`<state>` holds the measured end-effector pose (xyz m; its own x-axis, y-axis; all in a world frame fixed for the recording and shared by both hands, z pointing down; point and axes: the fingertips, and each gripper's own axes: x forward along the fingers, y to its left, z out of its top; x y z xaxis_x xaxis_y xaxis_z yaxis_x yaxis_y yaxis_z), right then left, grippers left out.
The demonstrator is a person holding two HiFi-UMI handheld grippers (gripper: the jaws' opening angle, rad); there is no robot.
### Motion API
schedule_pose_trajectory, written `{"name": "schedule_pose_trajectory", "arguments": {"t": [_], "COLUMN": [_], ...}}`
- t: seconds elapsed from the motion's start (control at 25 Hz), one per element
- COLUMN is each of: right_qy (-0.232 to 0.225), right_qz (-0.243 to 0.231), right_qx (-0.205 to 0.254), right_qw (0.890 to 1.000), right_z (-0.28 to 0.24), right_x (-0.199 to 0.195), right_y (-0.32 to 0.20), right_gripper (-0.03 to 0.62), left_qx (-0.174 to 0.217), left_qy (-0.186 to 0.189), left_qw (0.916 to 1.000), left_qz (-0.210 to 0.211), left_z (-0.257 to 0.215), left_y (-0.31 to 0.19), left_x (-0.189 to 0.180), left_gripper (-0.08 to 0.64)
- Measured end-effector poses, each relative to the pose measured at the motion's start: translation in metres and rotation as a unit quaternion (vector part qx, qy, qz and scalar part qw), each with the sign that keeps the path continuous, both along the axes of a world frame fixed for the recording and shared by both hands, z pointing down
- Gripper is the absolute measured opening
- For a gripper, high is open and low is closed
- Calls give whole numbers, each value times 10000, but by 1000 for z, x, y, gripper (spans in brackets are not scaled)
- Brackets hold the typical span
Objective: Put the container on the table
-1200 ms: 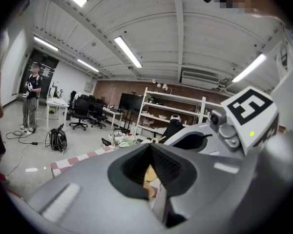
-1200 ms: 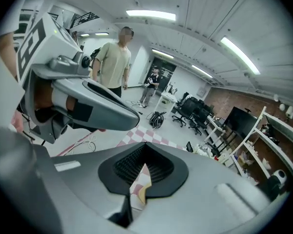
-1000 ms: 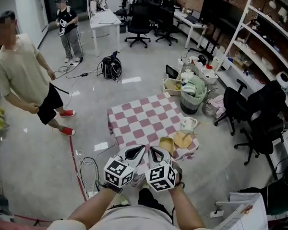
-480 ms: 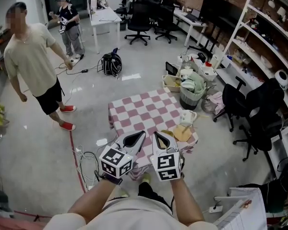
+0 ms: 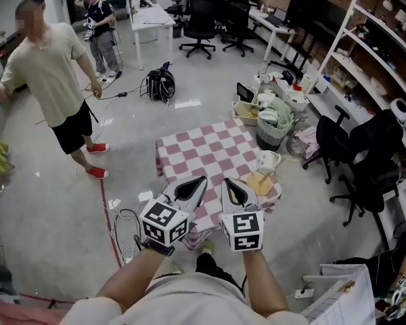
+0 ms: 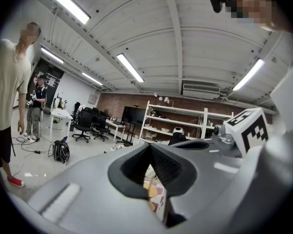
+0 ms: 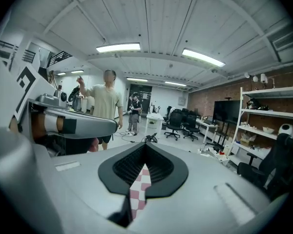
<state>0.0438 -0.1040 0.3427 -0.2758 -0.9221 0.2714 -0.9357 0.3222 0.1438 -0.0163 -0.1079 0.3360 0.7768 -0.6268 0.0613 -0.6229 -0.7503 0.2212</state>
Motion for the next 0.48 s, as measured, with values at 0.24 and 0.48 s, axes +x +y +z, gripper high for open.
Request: {"name": "schedule_pose_trajectory", "arguments": {"t": [0.24,0.48], "right_qy": [-34,-26], "right_qz": [11,-17], "right_qx": [19,22], "right_qw": [10000,10000], "right_z": [-6,0], "right_x": [-2,-6], "right_y": [2,-1], "right_gripper": [9,9], "left_qx": [-2,30], "left_qy": [32,19], "left_qw": [10000,10000], "left_qz": [18,56], "left_z": [-4,0], "left_y": [1,-2], "left_x": [-1,0], "left_gripper": [5,5]}}
